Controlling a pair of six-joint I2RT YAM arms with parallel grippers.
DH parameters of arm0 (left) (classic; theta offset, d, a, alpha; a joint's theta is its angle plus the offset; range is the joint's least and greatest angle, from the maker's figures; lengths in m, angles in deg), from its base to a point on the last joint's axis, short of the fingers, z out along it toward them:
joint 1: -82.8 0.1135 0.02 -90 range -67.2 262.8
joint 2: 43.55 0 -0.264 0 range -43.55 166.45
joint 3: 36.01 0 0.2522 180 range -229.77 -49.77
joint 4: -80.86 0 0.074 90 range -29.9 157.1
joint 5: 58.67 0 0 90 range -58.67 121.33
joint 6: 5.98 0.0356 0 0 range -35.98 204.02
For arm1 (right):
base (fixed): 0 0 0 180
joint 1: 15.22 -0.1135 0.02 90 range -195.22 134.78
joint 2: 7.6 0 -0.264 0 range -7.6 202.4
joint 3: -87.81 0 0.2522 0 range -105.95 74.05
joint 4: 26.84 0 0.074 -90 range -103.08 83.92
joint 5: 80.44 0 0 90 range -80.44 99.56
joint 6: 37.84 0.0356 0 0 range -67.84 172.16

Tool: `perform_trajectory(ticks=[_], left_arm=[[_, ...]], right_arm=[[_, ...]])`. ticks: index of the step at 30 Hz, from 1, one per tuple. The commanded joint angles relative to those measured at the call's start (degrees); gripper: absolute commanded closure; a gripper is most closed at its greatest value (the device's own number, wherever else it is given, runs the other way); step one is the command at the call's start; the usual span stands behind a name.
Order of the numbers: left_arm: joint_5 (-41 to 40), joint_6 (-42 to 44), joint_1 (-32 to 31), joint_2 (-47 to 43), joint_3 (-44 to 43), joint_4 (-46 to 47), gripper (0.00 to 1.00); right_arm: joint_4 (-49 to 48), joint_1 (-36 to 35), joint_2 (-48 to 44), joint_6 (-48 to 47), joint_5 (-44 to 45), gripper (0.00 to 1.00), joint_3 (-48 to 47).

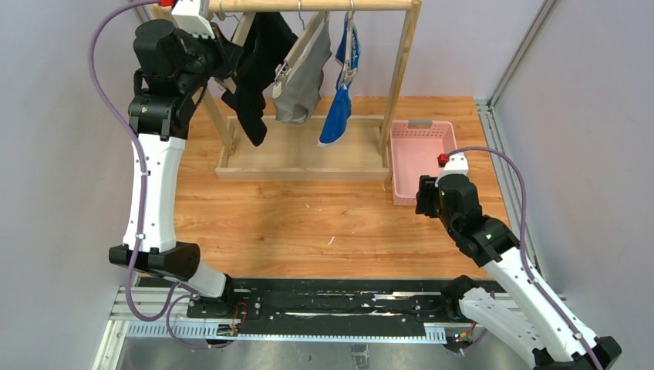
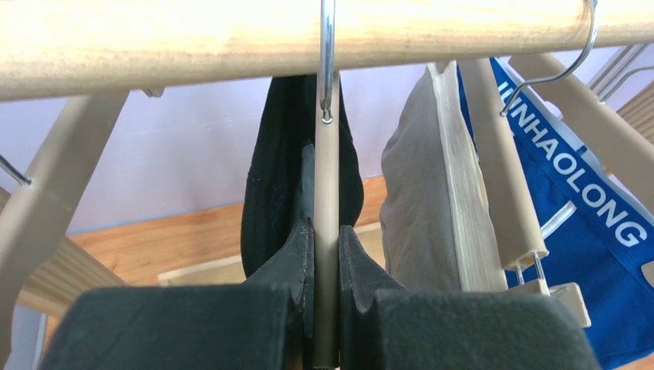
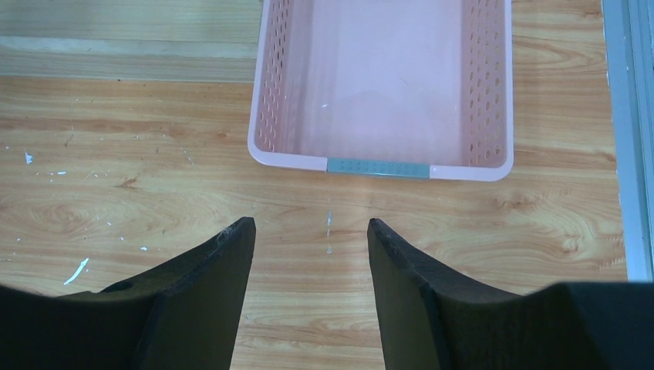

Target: Remove the underwear clipped to the hanger

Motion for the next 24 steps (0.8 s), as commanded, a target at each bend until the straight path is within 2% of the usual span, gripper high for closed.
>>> perform_trajectory(ticks=[1, 10, 17, 24], left_arm=[[0.5, 1.3, 0.2, -4.2, 2.7, 2.6, 1.0], [-0.9, 4.4, 0.2, -8.3, 11.7, -0.3, 1.0], [2.4, 5.3, 0.2, -13.5, 20.8, -0.8, 1.0], [7.2, 6.1, 0.2, -23.0, 36.0, 2.0, 1.0]], right_arm=[[-1.5, -0.9, 0.9, -0.8, -0.3, 0.43, -0.3], [-3.8, -0.9, 2.3, -1.5, -0.8, 0.43, -1.5], [-5.3, -0.9, 3.9, -3.2, -0.7, 0.43, -3.0], [-7.6, -0.9, 5.1, -4.1, -2.5, 0.43, -3.7]])
